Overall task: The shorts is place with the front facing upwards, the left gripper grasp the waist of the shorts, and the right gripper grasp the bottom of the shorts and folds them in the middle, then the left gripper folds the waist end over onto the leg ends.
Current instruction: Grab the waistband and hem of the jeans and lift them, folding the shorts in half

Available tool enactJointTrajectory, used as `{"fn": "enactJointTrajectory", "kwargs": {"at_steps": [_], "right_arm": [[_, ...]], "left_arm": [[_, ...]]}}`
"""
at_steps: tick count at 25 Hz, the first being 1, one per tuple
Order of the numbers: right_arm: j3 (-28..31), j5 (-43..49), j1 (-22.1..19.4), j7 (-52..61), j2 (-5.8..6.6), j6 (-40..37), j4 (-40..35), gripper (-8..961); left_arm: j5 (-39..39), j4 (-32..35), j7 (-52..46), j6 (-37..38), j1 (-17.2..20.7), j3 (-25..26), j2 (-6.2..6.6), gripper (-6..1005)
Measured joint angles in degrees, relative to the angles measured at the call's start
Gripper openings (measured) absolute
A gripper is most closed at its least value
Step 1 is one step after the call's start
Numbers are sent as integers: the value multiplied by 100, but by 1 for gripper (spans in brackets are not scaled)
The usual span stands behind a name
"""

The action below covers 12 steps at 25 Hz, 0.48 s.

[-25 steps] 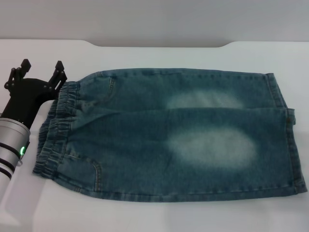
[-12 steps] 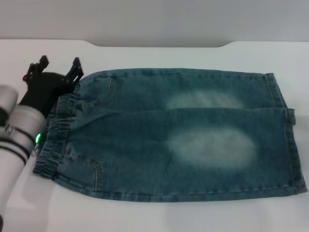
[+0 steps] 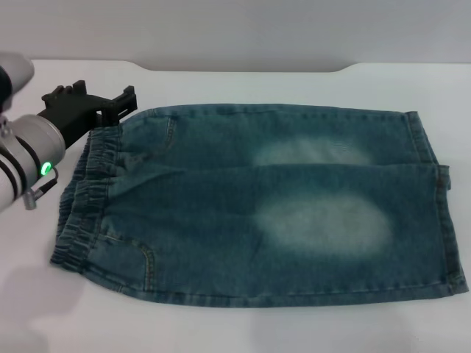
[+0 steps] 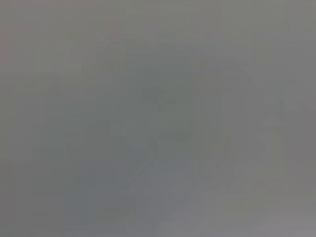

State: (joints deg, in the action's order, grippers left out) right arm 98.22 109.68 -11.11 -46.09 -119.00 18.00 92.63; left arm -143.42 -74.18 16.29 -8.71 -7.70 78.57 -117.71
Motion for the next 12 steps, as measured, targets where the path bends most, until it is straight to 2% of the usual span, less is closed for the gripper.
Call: {"fn": "enactJointTrajectory", "kwargs": {"at_steps": [3, 4, 5, 9, 12], "right_arm": [[275, 946, 79, 918, 55, 984, 427, 545], [409, 1515, 193, 1434, 50, 1502, 569, 577], [409, 1515, 193, 1434, 50, 1502, 569, 577], [661, 2302, 554, 2038, 31, 2426, 513, 575], [685, 2696, 709, 2448, 36, 2943, 524, 574]], "left_arm": [[-54, -470, 28, -1037, 13, 384, -2, 845], [-111, -569, 32, -1268, 13, 490, -9, 845], [-169, -620, 36, -1412, 8, 542, -18, 845], [-266, -704, 22, -1656, -23, 598, -16, 844], [-304, -882, 3, -2202, -51, 729, -19, 844]]}}
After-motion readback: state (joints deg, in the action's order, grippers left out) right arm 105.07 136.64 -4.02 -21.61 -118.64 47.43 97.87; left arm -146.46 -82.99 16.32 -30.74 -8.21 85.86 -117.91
